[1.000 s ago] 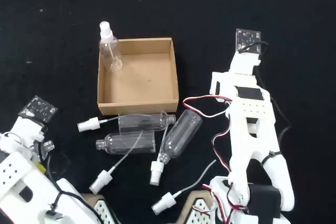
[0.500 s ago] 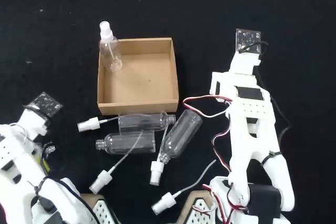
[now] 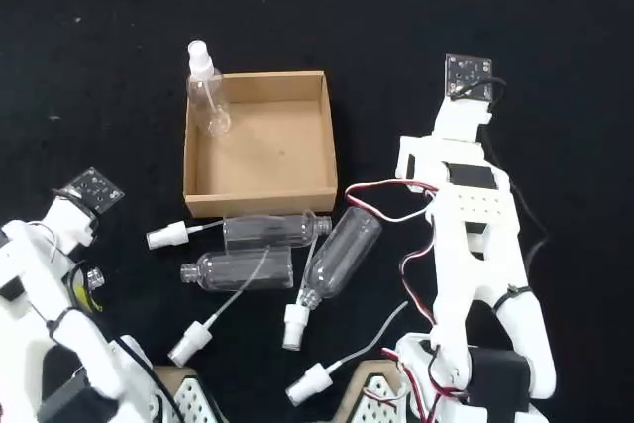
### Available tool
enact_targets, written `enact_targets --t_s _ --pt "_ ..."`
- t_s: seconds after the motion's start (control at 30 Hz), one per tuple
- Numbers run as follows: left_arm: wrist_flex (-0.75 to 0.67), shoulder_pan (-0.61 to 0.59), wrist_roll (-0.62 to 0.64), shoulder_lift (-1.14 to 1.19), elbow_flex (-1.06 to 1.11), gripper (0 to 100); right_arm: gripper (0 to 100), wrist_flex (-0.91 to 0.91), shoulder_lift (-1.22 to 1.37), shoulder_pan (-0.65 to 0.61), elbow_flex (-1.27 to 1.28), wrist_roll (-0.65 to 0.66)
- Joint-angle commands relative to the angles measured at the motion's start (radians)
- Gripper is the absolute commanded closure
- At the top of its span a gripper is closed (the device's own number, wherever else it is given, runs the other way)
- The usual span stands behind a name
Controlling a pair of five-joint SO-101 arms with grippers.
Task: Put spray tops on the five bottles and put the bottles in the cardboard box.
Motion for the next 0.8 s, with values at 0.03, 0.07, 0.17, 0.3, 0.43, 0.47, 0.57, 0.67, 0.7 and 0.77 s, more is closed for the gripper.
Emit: enact_targets --t_s 0.03,0.07,0.17,0.3,0.43,0.47,0.57,0.67,0.7,0.77 --pt "-0.009 -0.008 -0.232 0.021 -0.082 75 80.0 -0.028 -0.042 0.017 -0.041 0.002" --pt "-0.008 -0.010 -0.232 0.021 -0.081 75 80.0 -0.028 -0.042 0.017 -0.041 0.002" --pt "-0.006 -0.012 -0.232 0.023 -0.059 75 80.0 -0.028 -0.042 0.018 -0.041 0.002" --pt "-0.008 -0.025 -0.256 0.015 -0.028 75 80.0 -0.028 -0.042 0.018 -0.041 0.002" --pt "-0.006 -0.068 -0.330 0.014 -0.021 75 80.0 -0.028 -0.042 0.018 -0.041 0.002" --pt "-0.008 -0.077 -0.345 0.014 -0.021 75 80.0 -0.028 -0.042 0.018 -0.041 0.002" --pt "-0.012 -0.096 -0.362 0.014 -0.019 75 80.0 -0.028 -0.042 0.018 -0.041 0.002" --pt "-0.012 -0.094 -0.359 0.020 -0.019 75 80.0 -0.028 -0.042 0.018 -0.041 0.002" --pt "-0.012 -0.093 -0.359 0.023 -0.019 75 80.0 -0.028 -0.042 0.018 -0.041 0.002" --pt "-0.014 -0.091 -0.361 0.023 -0.019 76 80.0 -0.028 -0.042 0.018 -0.039 0.002"
